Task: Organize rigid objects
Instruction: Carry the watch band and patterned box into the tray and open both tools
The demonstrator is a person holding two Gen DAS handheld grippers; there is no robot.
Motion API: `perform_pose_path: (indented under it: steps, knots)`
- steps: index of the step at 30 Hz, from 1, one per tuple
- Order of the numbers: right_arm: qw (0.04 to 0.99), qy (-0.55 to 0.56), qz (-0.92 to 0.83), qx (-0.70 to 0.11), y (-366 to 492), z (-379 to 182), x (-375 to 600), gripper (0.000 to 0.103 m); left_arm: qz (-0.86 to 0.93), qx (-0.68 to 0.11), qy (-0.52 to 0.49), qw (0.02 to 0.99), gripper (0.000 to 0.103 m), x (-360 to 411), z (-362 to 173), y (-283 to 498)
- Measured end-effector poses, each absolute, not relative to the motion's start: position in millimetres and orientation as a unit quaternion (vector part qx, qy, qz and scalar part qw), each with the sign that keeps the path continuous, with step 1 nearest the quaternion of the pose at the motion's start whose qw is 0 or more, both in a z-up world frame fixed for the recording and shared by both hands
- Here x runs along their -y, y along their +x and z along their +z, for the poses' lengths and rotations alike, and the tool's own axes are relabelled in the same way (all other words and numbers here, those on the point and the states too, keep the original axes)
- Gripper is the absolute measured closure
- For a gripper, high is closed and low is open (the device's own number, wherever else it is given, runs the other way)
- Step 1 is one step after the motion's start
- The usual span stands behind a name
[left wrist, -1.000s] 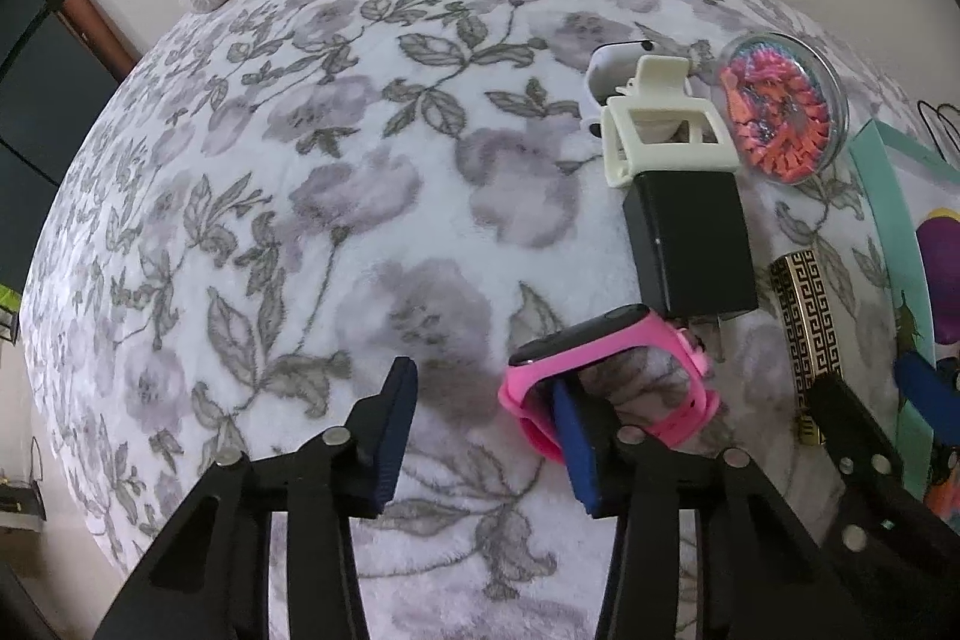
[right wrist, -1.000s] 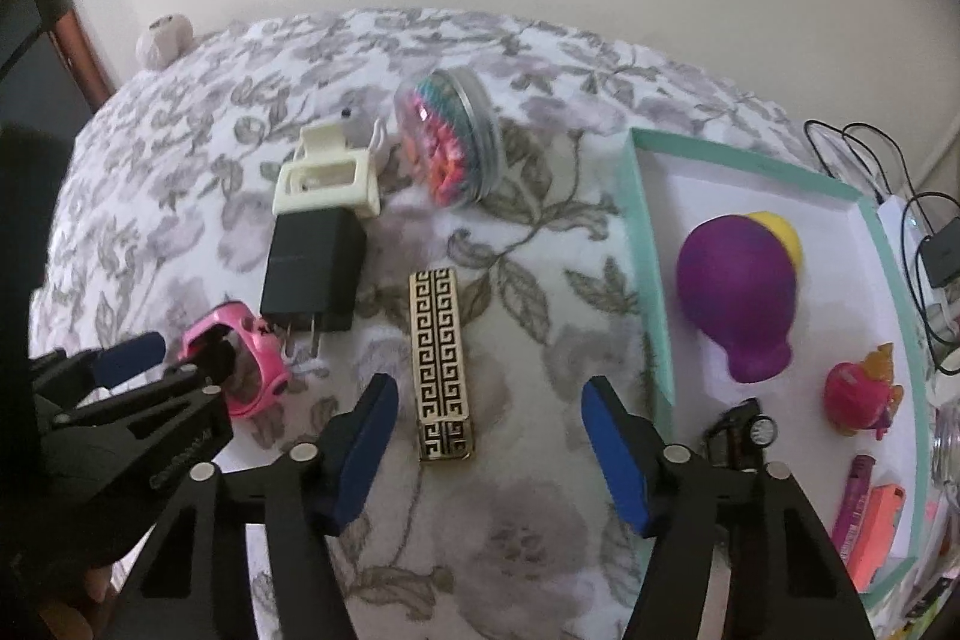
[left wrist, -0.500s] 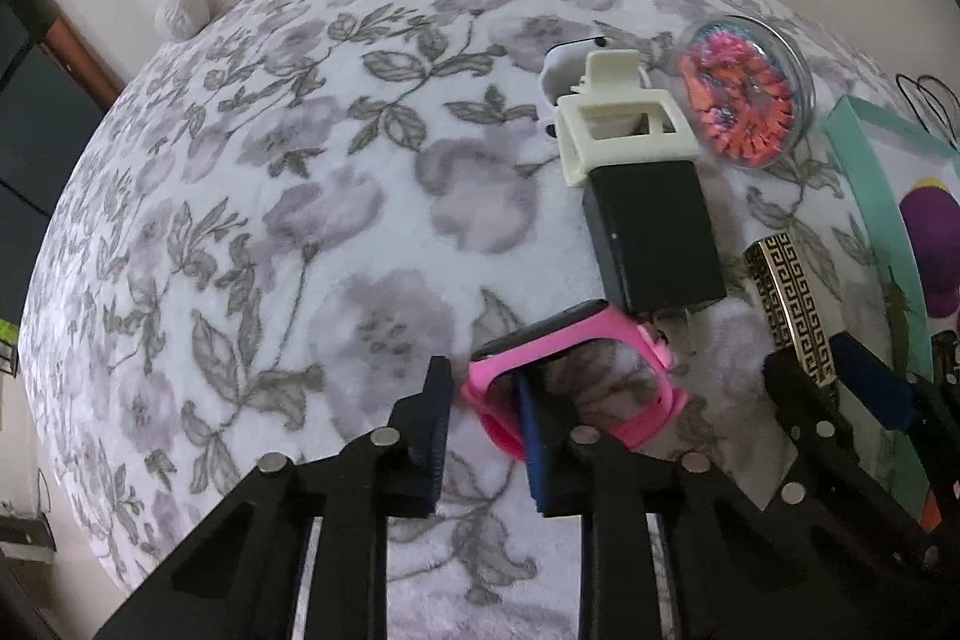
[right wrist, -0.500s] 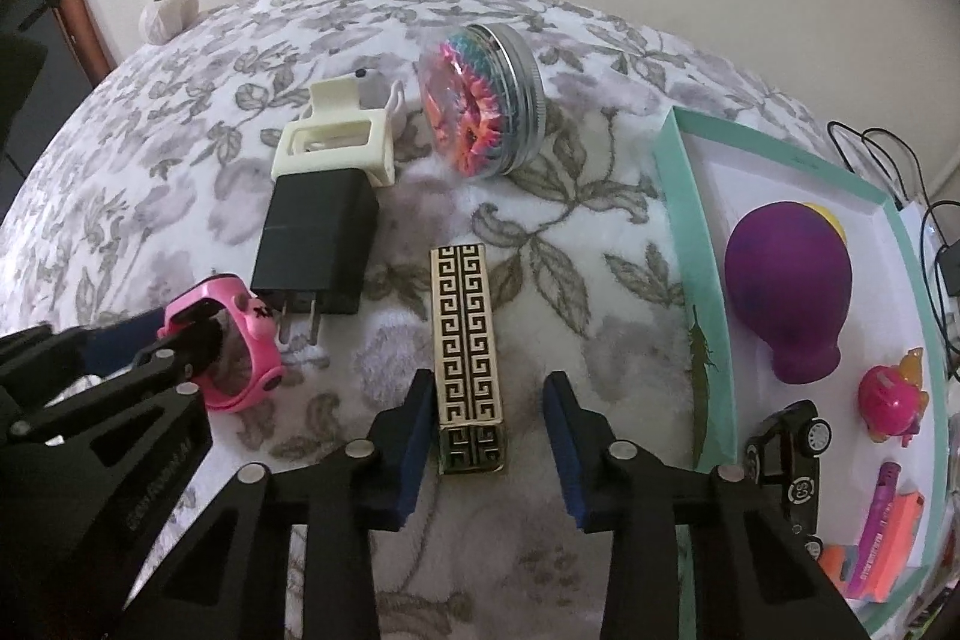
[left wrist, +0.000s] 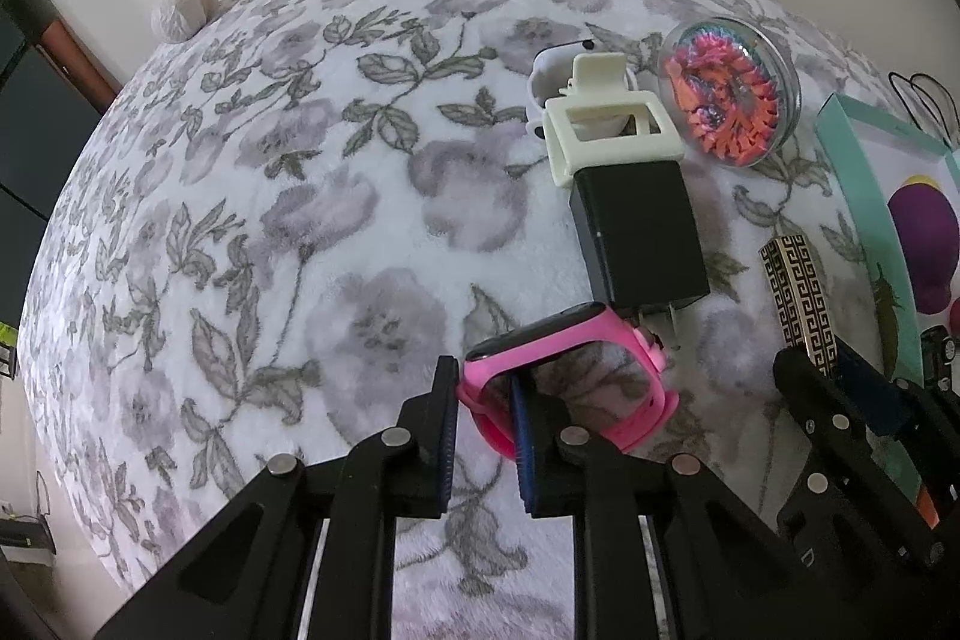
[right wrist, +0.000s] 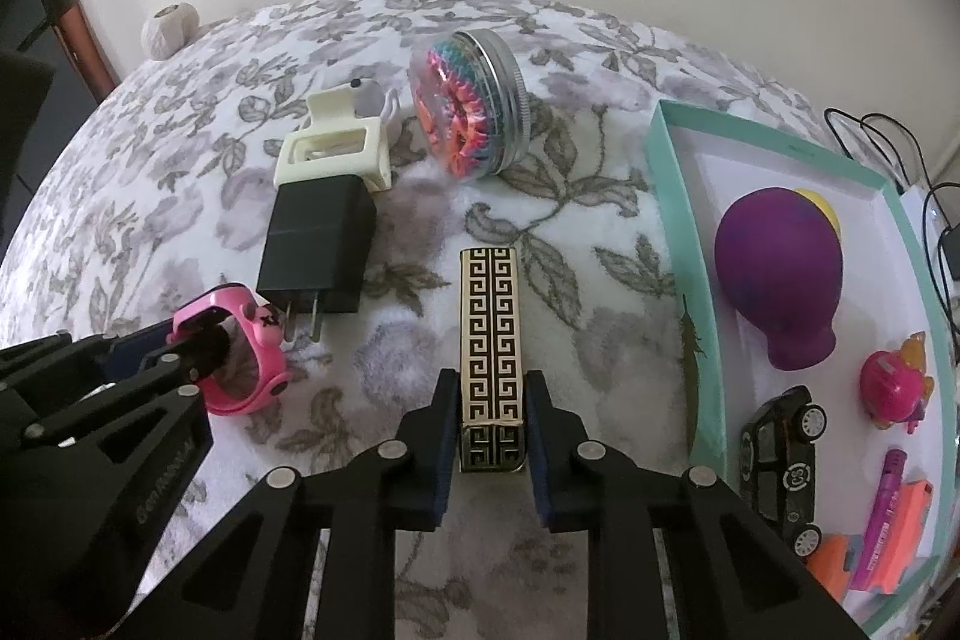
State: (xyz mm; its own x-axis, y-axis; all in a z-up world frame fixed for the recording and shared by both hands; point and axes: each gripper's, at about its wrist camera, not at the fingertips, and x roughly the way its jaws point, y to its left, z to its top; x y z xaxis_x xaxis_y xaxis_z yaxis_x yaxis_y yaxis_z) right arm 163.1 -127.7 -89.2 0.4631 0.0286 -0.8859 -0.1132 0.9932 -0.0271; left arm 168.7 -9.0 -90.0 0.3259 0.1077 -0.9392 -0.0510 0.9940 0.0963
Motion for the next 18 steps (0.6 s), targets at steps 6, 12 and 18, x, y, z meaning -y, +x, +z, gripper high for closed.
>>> perform_pose_path:
  steps: [6,12,18]
  knots:
    - [0.86,-0.03,0.043,-0.508,161.1,-80.0,132.7,0.081,0.049,-0.572,0.012,0.819,0.086,4.6,-79.8,168.3]
    - [0.87,-0.018,0.038,-0.491,159.3,-62.3,140.8,0.081,0.05,-0.544,-0.002,0.837,0.086,-1.2,-55.6,167.1]
    - [0.886,-0.002,0.029,-0.463,155.8,-37.3,155.1,0.081,0.042,-0.511,-0.015,0.858,0.086,-4.0,-26.8,166.2]
